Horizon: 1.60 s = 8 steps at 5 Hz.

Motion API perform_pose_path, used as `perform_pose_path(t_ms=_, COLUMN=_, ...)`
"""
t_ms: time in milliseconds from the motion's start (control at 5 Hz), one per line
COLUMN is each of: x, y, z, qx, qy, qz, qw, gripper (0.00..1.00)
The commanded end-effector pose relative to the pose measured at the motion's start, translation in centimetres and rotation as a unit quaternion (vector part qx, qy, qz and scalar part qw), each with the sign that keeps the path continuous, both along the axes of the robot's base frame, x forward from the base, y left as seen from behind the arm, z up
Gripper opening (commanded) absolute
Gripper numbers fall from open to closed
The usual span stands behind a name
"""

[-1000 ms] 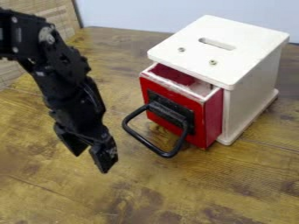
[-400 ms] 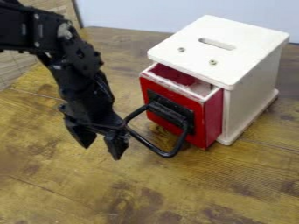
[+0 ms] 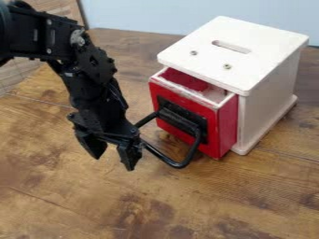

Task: Close the drawer

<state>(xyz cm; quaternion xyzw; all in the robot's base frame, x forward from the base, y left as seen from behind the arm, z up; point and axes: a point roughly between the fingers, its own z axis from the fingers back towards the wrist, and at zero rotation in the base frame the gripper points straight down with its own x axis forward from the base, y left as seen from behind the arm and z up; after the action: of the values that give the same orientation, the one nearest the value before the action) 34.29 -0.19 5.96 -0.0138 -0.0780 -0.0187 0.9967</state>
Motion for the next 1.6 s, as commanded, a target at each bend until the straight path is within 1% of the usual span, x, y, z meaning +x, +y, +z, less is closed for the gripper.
perform_pose_path(t_ms=0, x=1.0, y=1.4, z=1.0, qx=-0.002, qy=-0.027, qz=0.026, qw=0.9993, gripper=1.00)
perform_pose_path(t_ms=200, x=1.2, y=2.1, z=0.3, qx=-0.004, qy=-0.026, qz=0.044, qw=0.9987, gripper=1.00)
perform_pose_path(t_ms=400, x=0.8, y=2.1, z=1.0, qx=-0.007, qy=-0.026, qz=0.030, qw=0.9992, gripper=1.00)
perform_pose_path(t_ms=600, x=1.4, y=2.0, z=1.0, qx=-0.010, qy=-0.029, qz=0.041, qw=0.9987, gripper=1.00)
perform_pose_path(t_ms=800, x=2.0, y=1.9, z=0.6, qx=-0.014, qy=-0.033, qz=0.052, qw=0.9980, gripper=1.00)
perform_pose_path(t_ms=1000, x=3.2, y=0.5, z=0.5, qx=-0.017, qy=-0.035, qz=0.053, qw=0.9978, gripper=1.00)
perform_pose_path(t_ms=1200, x=4.1, y=-1.0, z=0.8, qx=-0.021, qy=-0.040, qz=0.053, qw=0.9976, gripper=1.00)
perform_pose_path(t_ms=1400, x=3.9, y=-1.3, z=0.7, qx=-0.024, qy=-0.048, qz=0.073, qw=0.9959, gripper=1.00)
